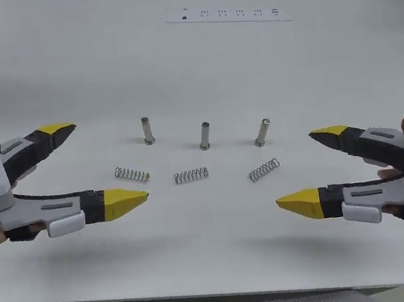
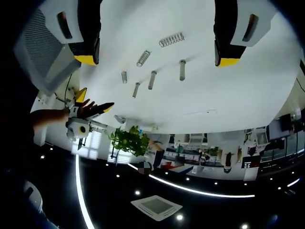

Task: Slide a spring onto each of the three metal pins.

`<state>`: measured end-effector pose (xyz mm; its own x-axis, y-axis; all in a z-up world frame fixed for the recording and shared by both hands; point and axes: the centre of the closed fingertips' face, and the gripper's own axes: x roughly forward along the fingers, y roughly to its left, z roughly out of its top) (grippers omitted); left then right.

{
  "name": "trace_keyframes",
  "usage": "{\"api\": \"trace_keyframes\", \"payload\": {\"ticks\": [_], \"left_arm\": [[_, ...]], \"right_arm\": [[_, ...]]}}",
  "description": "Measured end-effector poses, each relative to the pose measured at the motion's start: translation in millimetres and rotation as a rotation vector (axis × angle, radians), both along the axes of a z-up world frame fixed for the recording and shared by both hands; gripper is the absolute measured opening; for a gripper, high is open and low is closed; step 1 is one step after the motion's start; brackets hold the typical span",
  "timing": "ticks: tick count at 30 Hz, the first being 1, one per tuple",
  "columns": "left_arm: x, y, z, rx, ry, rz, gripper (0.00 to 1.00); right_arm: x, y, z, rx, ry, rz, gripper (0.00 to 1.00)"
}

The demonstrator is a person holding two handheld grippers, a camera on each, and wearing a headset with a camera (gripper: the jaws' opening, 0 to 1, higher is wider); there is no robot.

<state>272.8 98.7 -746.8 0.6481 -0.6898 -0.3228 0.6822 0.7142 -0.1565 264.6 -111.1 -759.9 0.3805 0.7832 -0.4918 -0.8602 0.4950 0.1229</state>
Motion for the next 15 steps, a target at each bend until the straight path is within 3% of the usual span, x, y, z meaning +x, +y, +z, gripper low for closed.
{"api": "trace_keyframes", "payload": {"ticks": [6,9,15], "left_arm": [[-2.7,1.7,2.2,-0.008,0.006,0.006,0.98],[-2.2,2.0,5.2,-0.014,0.003,0.012,0.98],[-5.6,0.5,5.9,-0.016,0.005,0.007,0.98]], "right_arm": [[1.5,-1.4,-3.8,-0.033,-0.013,0.025,0.87],[0.1,-4.1,-10.8,-0.092,-0.026,0.063,0.87],[0.6,-6.9,-14.1,-0.147,-0.044,0.111,0.81]]}}
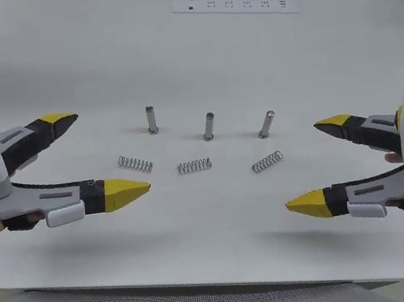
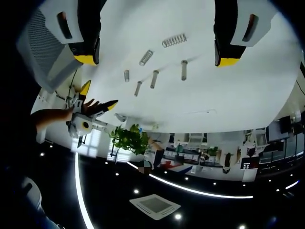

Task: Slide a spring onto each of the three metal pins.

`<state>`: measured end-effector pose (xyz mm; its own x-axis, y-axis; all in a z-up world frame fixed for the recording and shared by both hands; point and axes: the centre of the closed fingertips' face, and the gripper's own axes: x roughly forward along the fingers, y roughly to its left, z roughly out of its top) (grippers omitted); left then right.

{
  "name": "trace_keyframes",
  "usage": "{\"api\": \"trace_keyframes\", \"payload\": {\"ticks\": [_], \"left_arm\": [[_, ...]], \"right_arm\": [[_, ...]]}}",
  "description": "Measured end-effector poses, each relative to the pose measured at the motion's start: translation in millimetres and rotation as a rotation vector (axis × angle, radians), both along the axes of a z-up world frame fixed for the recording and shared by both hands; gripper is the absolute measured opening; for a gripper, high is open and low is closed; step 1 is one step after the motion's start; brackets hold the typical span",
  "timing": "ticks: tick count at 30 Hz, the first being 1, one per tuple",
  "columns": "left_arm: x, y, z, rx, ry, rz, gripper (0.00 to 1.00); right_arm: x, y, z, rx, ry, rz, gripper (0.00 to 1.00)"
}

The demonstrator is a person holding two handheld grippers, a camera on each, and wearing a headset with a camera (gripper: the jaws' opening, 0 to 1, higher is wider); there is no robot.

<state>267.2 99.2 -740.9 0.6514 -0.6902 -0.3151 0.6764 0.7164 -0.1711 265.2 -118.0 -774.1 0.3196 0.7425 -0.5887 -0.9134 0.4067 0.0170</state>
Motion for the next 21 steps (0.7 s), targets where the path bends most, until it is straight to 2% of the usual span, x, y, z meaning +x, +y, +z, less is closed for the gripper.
{"api": "trace_keyframes", "payload": {"ticks": [2,10,13,16,21], "left_arm": [[-1.2,0.4,-1.4,-0.003,0.006,0.000,0.98],[-6.4,-0.4,-4.4,-0.004,0.017,-0.002,0.98],[-7.1,-0.8,-4.4,-0.005,0.017,-0.003,0.98],[-6.9,-1.1,-4.4,-0.002,0.016,-0.006,0.98],[-5.9,-1.5,-4.0,0.005,0.011,-0.014,0.98]], "right_arm": [[1.6,-0.8,-0.1,-0.020,-0.015,0.015,0.78],[8.1,-2.9,-10.8,-0.108,-0.021,0.078,0.69],[8.3,-0.2,-14.7,-0.140,-0.027,0.118,0.63],[9.6,3.6,-19.2,-0.174,-0.049,0.164,0.60],[14.2,9.5,-26.7,-0.228,-0.060,0.216,0.55]]}}
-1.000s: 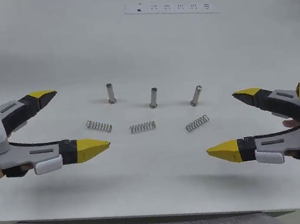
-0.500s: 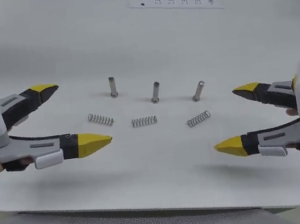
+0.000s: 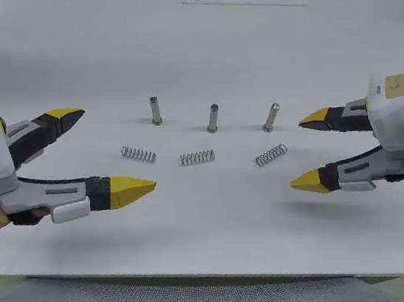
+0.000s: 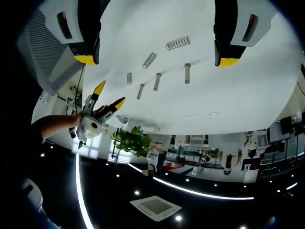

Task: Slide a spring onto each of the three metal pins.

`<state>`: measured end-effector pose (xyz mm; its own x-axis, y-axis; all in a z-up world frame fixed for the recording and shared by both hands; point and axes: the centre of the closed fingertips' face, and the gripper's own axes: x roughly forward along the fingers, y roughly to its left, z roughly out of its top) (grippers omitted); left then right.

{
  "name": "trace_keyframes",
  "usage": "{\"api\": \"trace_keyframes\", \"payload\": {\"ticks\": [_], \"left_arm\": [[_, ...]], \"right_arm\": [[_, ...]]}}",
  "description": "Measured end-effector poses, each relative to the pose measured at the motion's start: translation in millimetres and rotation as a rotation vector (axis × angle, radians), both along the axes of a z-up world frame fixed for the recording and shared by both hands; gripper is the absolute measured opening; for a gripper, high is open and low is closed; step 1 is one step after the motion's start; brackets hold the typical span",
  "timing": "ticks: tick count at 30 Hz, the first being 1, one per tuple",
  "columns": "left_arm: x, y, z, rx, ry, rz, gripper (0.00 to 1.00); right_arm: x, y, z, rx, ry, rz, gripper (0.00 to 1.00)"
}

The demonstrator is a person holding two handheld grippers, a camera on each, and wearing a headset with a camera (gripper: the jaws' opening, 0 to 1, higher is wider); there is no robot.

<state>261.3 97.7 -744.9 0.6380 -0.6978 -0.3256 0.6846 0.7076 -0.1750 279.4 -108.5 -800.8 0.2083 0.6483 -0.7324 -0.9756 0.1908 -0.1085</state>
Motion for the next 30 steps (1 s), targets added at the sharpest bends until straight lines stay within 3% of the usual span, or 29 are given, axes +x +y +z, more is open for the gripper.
{"api": "trace_keyframes", "payload": {"ticks": [7,17,30], "left_arm": [[1.6,-1.1,0.2,0.004,-0.001,-0.007,0.98],[0.8,-0.7,3.4,0.003,-0.005,-0.011,0.97],[3.0,-1.2,5.2,0.011,-0.005,-0.019,0.95]], "right_arm": [[0.5,6.0,-14.9,-0.120,-0.050,0.135,0.48],[16.5,10.0,-24.9,-0.183,-0.050,0.183,0.35],[23.9,11.6,-39.2,-0.264,-0.028,0.258,0.20]]}}
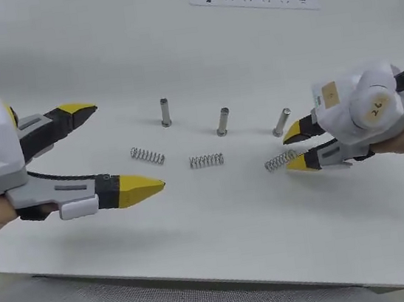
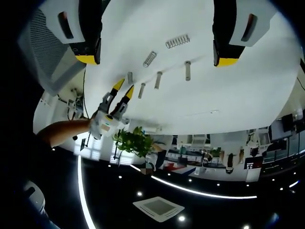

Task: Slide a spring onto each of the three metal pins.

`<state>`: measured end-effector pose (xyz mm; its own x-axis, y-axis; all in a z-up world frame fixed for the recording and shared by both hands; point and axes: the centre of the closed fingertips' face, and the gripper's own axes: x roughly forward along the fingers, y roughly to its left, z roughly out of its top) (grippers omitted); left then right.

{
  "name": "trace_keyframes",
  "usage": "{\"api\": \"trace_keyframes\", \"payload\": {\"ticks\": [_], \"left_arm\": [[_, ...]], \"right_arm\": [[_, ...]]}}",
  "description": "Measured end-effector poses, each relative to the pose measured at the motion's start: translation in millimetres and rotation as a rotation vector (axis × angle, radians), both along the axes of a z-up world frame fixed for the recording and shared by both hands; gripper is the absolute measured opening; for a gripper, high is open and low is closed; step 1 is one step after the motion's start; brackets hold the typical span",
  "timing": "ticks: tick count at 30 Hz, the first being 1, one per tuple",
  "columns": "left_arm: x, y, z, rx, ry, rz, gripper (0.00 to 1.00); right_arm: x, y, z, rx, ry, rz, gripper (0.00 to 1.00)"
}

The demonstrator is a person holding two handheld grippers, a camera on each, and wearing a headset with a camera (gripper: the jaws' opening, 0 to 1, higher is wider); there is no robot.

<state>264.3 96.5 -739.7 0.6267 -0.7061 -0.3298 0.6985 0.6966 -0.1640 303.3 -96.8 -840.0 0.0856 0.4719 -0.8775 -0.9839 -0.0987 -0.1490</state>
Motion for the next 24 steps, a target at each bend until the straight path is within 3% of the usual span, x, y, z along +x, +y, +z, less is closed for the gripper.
{"api": "trace_keyframes", "payload": {"ticks": [13,19,24], "left_arm": [[0.6,-3.9,0.3,-0.003,0.004,-0.012,0.94],[-0.5,-8.0,0.1,0.003,0.005,-0.024,0.93],[-0.6,-12.3,3.0,0.008,-0.006,-0.030,0.91]], "right_arm": [[-3.3,-7.2,-11.3,-0.052,0.017,0.022,0.08],[-6.6,-10.3,-9.6,-0.054,0.031,0.003,0.08],[-8.3,-12.9,0.2,-0.031,0.047,-0.038,0.08]]}}
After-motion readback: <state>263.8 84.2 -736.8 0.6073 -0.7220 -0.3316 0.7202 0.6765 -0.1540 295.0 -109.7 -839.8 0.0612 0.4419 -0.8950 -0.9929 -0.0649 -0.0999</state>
